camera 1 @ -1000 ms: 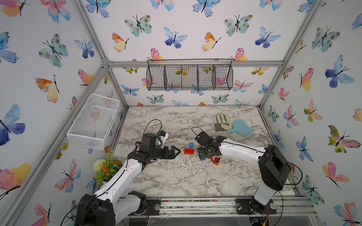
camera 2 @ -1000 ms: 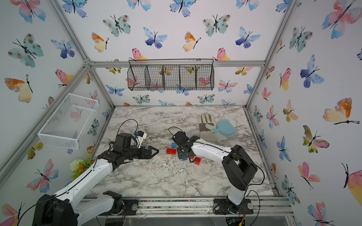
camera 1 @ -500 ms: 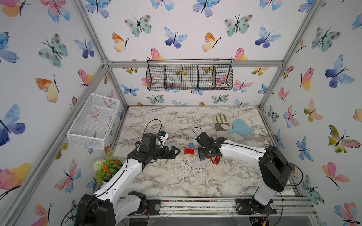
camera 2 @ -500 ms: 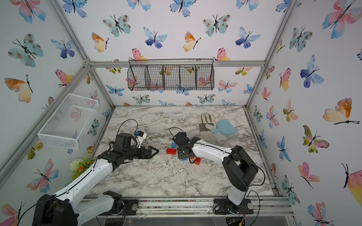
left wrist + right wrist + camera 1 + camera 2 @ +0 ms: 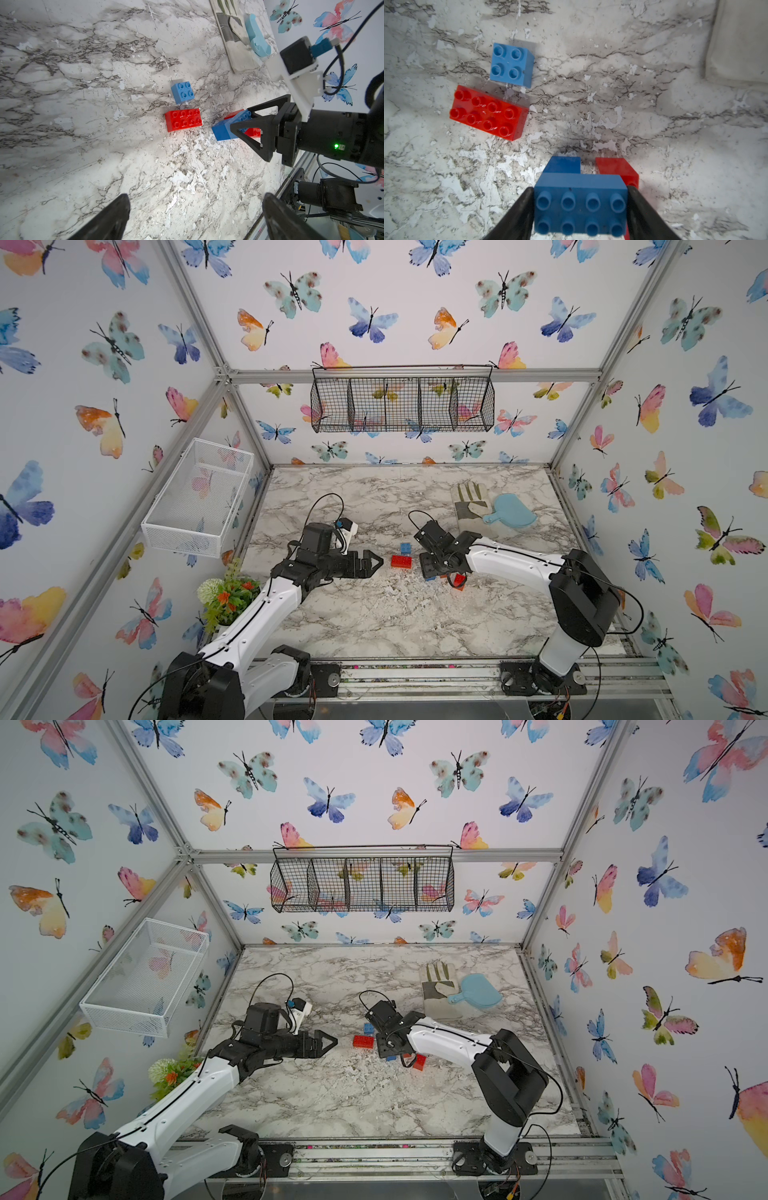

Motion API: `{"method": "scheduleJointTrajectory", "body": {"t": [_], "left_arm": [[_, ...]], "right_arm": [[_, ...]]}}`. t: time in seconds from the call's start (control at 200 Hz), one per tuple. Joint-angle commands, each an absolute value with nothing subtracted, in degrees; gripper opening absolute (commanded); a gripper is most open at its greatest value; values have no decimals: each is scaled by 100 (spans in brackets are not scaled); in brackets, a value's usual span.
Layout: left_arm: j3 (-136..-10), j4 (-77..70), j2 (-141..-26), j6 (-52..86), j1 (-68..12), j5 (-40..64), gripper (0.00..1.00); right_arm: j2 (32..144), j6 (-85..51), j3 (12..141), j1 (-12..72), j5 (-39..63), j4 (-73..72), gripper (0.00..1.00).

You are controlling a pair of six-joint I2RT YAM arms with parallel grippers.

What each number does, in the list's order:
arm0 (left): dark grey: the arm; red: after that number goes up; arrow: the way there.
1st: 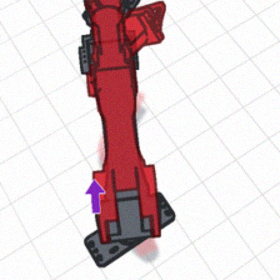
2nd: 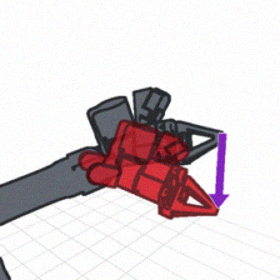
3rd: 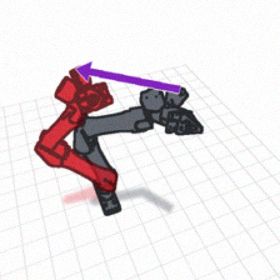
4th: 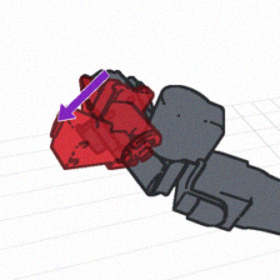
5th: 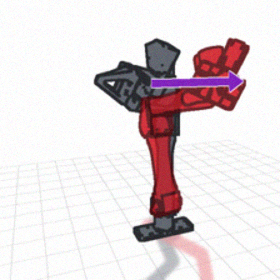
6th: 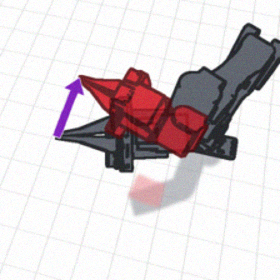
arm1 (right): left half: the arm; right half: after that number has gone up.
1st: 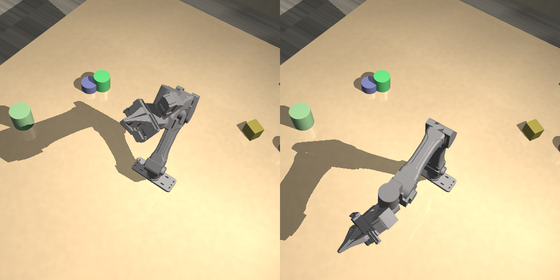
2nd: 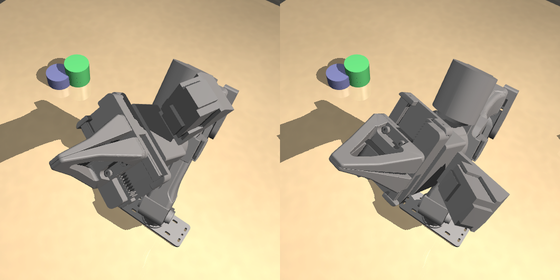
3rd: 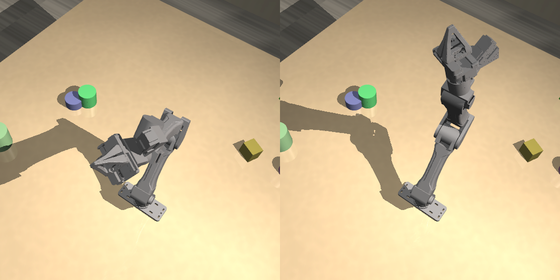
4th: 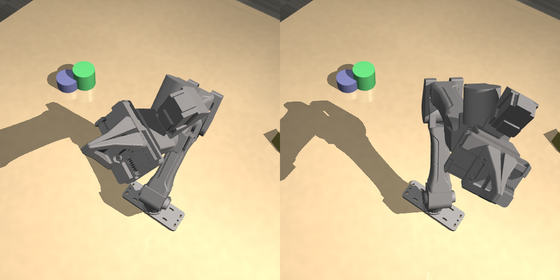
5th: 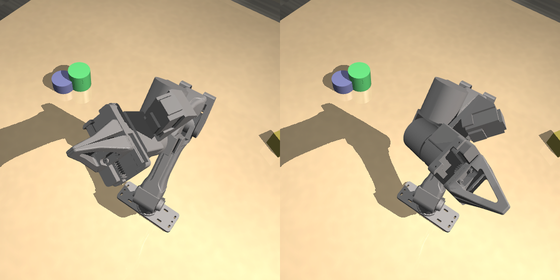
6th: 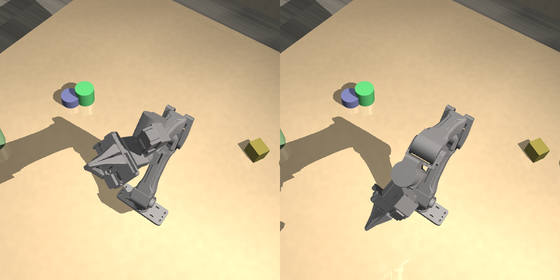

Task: Assemble a giraffe with lego
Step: Assemble the lego brick with the lego brick.

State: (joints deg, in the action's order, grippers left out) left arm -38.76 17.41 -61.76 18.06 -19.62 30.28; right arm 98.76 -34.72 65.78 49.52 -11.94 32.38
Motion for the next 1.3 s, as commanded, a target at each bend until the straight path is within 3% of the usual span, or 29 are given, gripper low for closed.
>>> {"method": "scheduleJointTrajectory", "body": {"t": [0.0, 0.646, 0.876, 1.296], "left_arm": [[-3845, 1767, -6091, 1773, -1987, 3041, 98], [-3867, 1863, -6161, 1682, -2038, 3542, 98], [-3852, 1864, -6255, 1627, -2363, 3598, 98], [-3858, 1776, -6165, 1591, -2759, 3529, 98]], "right_arm": [[10025, -3604, 6426, 4931, -1000, 3536, 62], [9485, -3430, 6978, 4931, -1330, 3579, 79], [9089, -3734, 6856, 4931, -1770, 4106, 79], [8047, -5026, 5472, 4924, -1997, 3955, 73]]}}
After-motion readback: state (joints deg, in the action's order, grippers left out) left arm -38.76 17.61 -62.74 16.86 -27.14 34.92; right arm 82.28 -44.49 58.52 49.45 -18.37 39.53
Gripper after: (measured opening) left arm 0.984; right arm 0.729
